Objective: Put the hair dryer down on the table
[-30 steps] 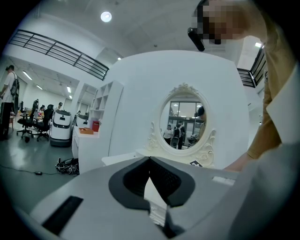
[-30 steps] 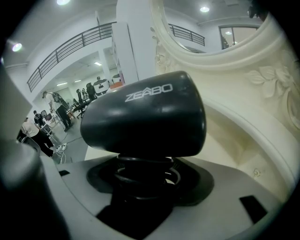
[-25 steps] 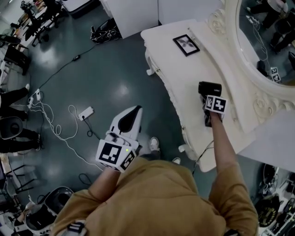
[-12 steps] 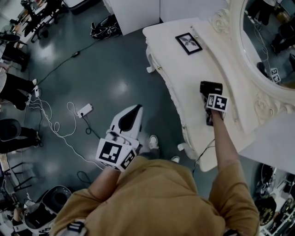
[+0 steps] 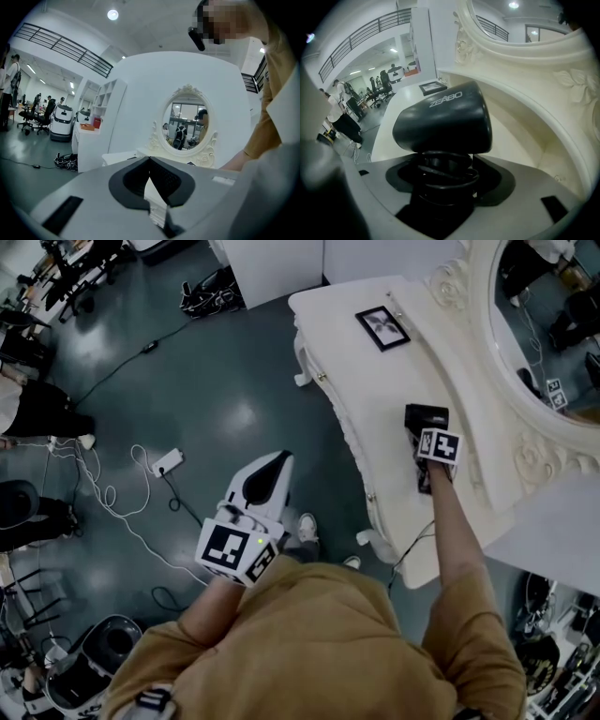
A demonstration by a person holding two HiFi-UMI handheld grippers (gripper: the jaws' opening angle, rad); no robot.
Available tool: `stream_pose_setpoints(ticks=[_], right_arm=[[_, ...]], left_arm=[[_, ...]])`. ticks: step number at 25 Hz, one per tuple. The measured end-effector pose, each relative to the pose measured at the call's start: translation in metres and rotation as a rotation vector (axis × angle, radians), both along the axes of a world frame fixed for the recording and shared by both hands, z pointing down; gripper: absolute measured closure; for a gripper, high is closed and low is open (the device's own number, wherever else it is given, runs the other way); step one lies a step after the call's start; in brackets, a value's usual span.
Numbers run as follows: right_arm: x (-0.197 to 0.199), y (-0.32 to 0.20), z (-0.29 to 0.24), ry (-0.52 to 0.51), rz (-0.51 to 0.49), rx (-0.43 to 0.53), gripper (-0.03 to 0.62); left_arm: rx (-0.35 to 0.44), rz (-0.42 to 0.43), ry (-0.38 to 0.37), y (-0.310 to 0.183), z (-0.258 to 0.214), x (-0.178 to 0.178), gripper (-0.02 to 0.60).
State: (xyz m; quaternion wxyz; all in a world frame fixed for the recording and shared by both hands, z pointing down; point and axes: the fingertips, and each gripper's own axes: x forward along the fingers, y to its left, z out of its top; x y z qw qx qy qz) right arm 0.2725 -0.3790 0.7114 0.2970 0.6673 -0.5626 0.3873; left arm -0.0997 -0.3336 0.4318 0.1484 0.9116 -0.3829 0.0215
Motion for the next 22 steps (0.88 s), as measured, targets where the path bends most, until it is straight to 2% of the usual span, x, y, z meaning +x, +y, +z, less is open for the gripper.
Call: stream_pose_setpoints(ticks=[14, 22], right_arm=[[0.002, 0.007, 0.001, -0.007, 0.056, -0.019, 0.266], [0.005, 0.009, -0.002, 0.003, 0.073, 0.007, 0.255]], left_arm=[[0.01, 0.035, 0.006, 0.002, -0.01, 0.012, 0.578], [0.011, 0.039, 0.005, 0.002, -0.01, 0.012, 0.578]])
